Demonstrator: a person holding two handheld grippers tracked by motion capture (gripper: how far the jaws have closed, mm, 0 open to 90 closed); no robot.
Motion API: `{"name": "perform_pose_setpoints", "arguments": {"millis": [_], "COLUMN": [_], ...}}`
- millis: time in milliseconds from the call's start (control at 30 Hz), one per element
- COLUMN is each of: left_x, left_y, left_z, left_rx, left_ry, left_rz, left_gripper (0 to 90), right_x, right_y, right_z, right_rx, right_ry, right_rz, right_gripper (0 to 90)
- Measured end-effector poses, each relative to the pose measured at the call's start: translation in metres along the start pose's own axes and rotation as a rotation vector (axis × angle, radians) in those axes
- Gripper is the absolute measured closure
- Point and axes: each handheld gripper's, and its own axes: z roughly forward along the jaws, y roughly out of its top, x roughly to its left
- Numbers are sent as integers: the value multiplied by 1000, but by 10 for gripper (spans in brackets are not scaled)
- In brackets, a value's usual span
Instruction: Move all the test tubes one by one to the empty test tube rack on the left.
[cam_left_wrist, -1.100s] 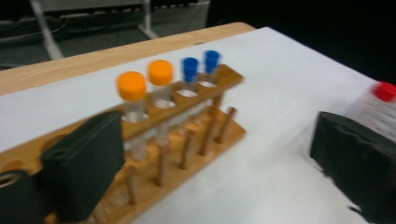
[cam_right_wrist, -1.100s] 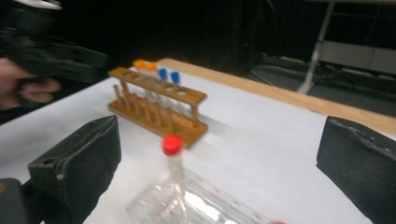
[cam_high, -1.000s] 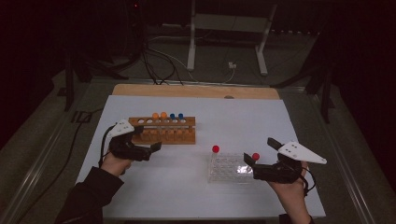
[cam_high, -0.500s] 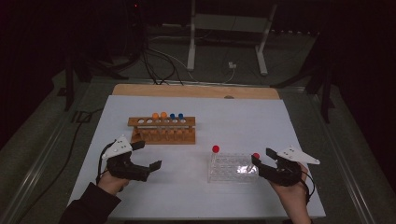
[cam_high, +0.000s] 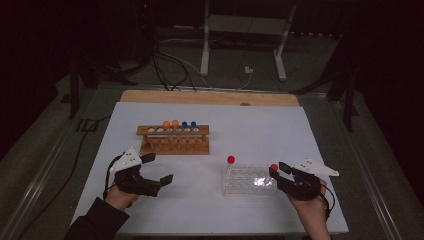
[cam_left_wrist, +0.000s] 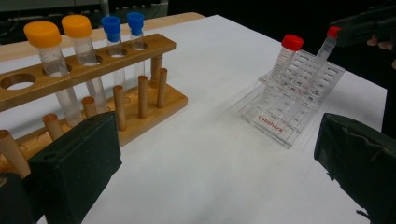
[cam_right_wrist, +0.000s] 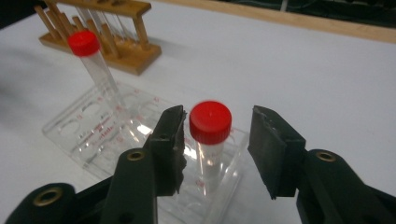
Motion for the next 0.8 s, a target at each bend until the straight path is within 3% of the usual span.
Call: {"name": "perform_pose_setpoints", "arguments": {"millis": [100,367,800], "left_x": [-1,0,1], "left_y": [0,-1,-1], "left_z": [0,0,0], "left_rx": [2,9,16], "left_ry": [4,-3,-8], "left_rz": [7,2,-3], "left_gripper": [15,15,15], "right_x": [0,3,7], "right_y": [0,-4,-9], "right_z": [0,5,14], "right_rx": [-3,59,165], "right_ry": [6,22,-16], "right_rz": [2,-7,-29], "right_gripper": [583,629,721]}}
